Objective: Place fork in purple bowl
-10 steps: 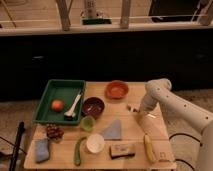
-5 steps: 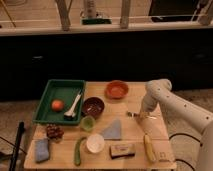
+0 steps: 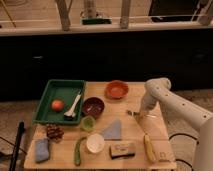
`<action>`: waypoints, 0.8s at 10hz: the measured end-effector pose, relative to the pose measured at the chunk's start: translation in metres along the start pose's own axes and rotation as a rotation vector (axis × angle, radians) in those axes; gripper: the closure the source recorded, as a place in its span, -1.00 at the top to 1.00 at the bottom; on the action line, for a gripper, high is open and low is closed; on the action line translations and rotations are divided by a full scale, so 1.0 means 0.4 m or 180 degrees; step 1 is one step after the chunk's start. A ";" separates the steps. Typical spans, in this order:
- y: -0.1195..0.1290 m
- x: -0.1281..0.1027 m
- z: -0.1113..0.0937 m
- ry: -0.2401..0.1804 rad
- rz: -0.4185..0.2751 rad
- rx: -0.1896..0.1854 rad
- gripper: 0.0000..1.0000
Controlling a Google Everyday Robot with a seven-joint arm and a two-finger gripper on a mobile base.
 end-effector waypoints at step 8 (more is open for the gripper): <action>-0.085 -0.038 -0.209 -0.0196 -0.0320 0.0250 -1.00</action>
